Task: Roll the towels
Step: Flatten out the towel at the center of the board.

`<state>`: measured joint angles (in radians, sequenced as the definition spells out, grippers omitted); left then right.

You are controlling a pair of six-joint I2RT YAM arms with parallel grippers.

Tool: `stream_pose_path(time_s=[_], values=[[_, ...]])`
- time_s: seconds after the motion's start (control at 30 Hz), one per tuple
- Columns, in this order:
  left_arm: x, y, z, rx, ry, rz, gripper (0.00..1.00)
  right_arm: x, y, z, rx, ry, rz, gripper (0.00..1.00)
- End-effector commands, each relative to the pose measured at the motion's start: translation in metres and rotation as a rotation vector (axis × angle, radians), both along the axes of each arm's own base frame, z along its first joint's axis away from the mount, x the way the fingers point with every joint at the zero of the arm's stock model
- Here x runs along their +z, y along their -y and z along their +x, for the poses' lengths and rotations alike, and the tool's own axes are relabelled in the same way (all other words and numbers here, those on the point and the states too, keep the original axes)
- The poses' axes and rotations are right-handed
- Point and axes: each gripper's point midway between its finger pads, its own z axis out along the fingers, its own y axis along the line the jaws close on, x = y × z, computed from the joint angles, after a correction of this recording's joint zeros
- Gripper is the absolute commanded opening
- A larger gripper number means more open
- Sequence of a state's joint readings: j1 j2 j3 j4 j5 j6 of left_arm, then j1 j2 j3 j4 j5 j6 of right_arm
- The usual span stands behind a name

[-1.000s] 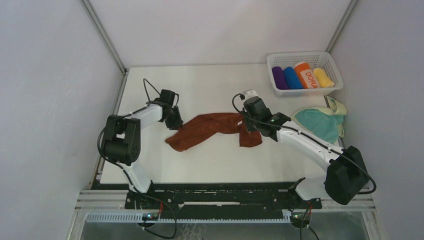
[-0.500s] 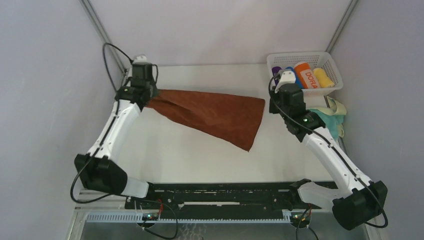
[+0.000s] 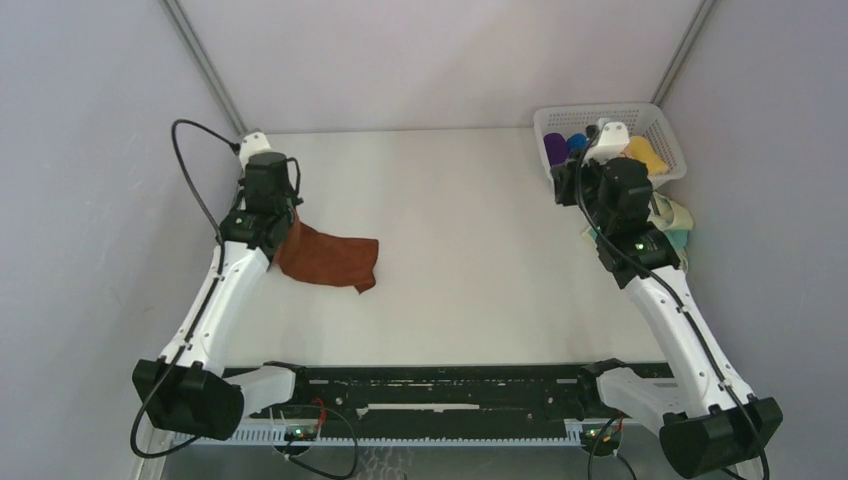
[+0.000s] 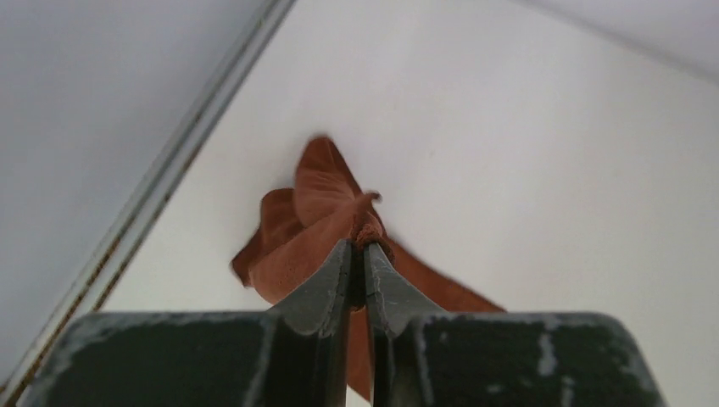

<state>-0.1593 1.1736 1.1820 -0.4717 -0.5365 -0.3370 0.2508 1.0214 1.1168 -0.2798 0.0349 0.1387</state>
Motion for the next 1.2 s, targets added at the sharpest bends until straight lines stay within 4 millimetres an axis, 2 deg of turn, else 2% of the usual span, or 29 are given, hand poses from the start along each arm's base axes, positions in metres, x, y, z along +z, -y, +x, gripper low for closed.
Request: stream_pose_path(time_s=[0.0, 0.07, 0.1, 0.17, 0.27, 0.37, 0.43, 0.53, 0.63, 0.73, 0.9, 1.03, 1.17], values=[[-0.04, 0.006, -0.003, -0.003, -0.062, -0.052, 0.13, -0.071, -0.035, -0.013, 0.157, -0.176, 0.042, 0.06], [-0.056, 0.007, -0.007, -0.013, -0.12, -0.05, 0.16, -0.097, -0.048, -0.02, 0.196, -0.232, 0.04, 0.09], [-0.065, 0.006, -0.011, -0.004, -0.158, -0.042, 0.22, -0.109, -0.055, -0.024, 0.214, -0.257, 0.035, 0.1], [-0.078, -0.007, -0.025, 0.063, -0.224, -0.006, 0.42, -0.13, -0.065, -0.033, 0.24, -0.302, 0.017, 0.13], [-0.085, -0.026, -0.041, 0.146, -0.239, 0.026, 0.66, -0.158, -0.079, -0.049, 0.274, -0.366, -0.013, 0.15], [-0.082, -0.03, -0.047, 0.138, -0.248, 0.039, 0.76, -0.176, -0.087, -0.059, 0.292, -0.404, -0.018, 0.19], [-0.081, -0.015, -0.042, 0.058, -0.253, 0.002, 0.78, -0.184, -0.09, -0.064, 0.299, -0.422, -0.017, 0.19], [-0.085, 0.035, -0.032, -0.145, -0.266, -0.089, 0.78, -0.192, -0.096, -0.07, 0.307, -0.436, -0.017, 0.23], [-0.106, 0.092, -0.03, -0.334, -0.348, -0.15, 0.78, -0.198, -0.099, -0.073, 0.308, -0.451, -0.017, 0.28], [-0.137, 0.128, -0.029, -0.423, -0.454, -0.186, 0.78, -0.202, -0.101, -0.077, 0.313, -0.463, -0.014, 0.37], [-0.185, 0.155, -0.022, -0.451, -0.578, -0.251, 0.78, -0.206, -0.101, -0.085, 0.312, -0.466, -0.015, 0.54], [-0.213, 0.164, -0.014, -0.439, -0.65, -0.279, 0.77, -0.207, -0.098, -0.089, 0.304, -0.463, -0.012, 0.58], [-0.24, 0.178, -0.019, -0.455, -0.719, -0.344, 0.77, -0.208, -0.095, -0.092, 0.298, -0.461, -0.015, 0.6]])
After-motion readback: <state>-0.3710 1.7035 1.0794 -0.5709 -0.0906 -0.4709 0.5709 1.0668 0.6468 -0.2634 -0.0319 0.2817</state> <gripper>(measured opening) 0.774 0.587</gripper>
